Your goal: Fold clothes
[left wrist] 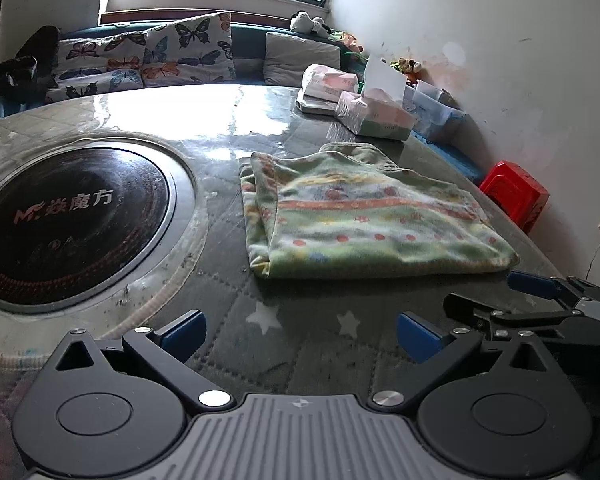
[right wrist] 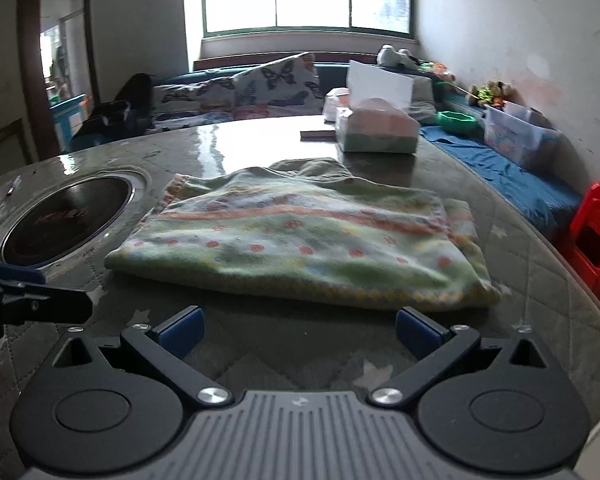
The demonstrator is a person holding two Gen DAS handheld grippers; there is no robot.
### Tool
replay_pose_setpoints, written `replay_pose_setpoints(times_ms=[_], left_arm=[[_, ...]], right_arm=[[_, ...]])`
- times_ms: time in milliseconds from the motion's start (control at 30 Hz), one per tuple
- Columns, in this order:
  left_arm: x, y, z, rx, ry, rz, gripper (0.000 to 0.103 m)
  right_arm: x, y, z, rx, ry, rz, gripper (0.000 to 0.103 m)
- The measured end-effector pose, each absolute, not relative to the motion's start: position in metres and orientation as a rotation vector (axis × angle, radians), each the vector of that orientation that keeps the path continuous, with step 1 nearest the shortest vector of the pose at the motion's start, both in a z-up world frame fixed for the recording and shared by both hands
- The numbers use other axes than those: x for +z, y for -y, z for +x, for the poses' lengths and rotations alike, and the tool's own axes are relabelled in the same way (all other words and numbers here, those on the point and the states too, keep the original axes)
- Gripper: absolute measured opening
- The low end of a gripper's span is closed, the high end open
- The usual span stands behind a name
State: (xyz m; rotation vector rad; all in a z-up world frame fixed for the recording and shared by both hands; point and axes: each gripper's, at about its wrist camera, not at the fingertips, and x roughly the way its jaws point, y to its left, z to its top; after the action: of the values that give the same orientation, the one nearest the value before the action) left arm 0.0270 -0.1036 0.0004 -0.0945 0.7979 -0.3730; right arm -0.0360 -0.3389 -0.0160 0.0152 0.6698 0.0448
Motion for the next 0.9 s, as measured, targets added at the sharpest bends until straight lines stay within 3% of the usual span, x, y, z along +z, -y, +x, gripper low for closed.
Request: replay_pose_setpoints(times_ms=[900], left_arm=[[-0.008,0.107,-0.003,-0.345,-0.813,-0.096,0.103]], right_arm=[[-0.023,0.328,-0.056,-0.003,-0.688,0.033,0.103]])
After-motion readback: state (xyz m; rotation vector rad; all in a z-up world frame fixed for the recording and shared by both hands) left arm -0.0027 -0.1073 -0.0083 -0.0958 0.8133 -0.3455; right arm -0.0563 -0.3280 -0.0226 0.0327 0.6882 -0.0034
